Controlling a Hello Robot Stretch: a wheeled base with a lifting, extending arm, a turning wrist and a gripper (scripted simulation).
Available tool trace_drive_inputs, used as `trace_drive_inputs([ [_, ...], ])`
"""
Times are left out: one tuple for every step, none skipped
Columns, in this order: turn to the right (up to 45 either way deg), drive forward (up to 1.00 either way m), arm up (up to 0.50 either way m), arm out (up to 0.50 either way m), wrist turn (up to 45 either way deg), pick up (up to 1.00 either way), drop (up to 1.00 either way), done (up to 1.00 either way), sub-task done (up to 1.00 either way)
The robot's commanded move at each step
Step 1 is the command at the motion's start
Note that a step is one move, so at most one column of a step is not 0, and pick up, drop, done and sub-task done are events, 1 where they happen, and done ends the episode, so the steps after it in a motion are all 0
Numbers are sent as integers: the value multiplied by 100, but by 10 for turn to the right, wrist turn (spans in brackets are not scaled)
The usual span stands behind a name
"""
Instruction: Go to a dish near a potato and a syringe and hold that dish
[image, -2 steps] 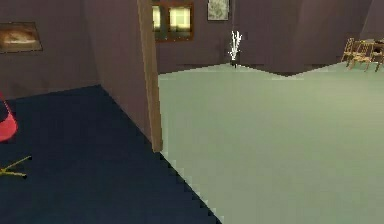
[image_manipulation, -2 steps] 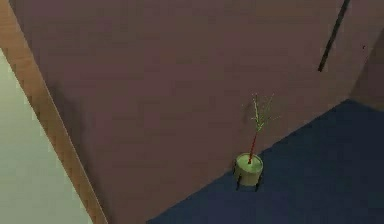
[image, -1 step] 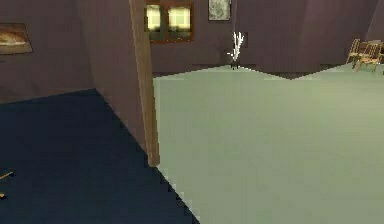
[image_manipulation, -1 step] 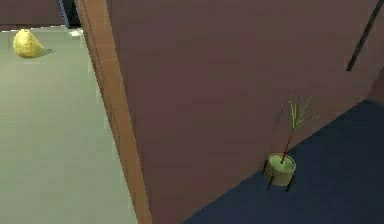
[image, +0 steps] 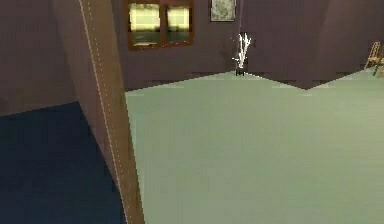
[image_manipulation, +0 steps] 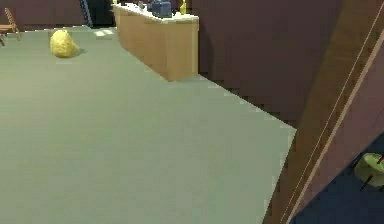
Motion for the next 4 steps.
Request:
trace_drive_inputs([
  [450, 0, 0, 0, 0, 0, 0, 0, 0],
  [210, 0, 0, 0, 0, 0, 0, 0, 0],
  [0, 100, 0, 0, 0, 0, 0, 0, 0],
  [30, 0, 0, 0, 0, 0, 0, 0, 0],
])
